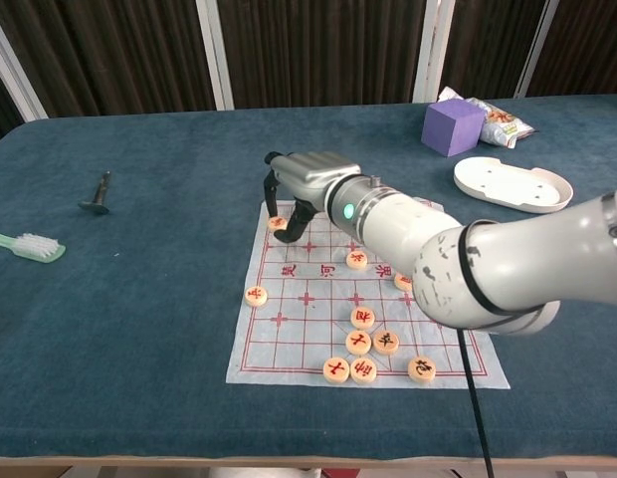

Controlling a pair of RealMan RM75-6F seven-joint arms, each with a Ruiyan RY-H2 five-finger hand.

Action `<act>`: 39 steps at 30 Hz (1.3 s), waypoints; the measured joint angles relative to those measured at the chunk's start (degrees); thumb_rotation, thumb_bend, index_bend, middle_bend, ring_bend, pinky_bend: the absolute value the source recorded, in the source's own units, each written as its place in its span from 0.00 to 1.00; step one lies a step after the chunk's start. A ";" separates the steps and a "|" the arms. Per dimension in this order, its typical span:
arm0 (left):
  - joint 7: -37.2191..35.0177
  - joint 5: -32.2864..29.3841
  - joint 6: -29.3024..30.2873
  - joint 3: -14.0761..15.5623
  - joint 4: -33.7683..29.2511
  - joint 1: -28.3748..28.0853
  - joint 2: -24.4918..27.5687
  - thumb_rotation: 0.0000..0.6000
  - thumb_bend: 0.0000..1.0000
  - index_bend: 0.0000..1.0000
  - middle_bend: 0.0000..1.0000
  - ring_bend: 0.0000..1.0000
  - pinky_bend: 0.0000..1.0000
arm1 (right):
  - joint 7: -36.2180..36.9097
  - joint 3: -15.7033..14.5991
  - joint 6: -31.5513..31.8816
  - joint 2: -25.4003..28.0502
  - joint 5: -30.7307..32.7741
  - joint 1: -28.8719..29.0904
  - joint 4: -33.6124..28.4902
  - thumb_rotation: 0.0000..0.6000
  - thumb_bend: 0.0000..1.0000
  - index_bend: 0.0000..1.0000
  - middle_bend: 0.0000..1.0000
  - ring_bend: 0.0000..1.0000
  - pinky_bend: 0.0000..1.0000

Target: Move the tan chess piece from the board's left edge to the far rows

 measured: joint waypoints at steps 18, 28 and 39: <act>1.53 0.14 -0.10 0.19 -0.46 0.07 -0.43 1.00 0.46 0.00 0.00 0.00 0.05 | -1.93 -2.39 -0.29 2.37 0.72 -2.13 0.05 1.00 0.50 0.66 0.08 0.00 0.00; 0.83 0.33 0.54 0.22 -0.40 0.36 -0.12 1.00 0.46 0.00 0.00 0.00 0.05 | -2.54 -2.37 -0.76 0.53 1.06 -1.38 2.21 1.00 0.50 0.58 0.08 0.00 0.00; 0.06 0.37 1.20 0.09 -0.36 0.64 0.20 1.00 0.46 0.00 0.00 0.00 0.05 | -6.30 -1.86 -0.20 0.28 3.27 -1.23 1.58 1.00 0.50 0.48 0.08 0.00 0.00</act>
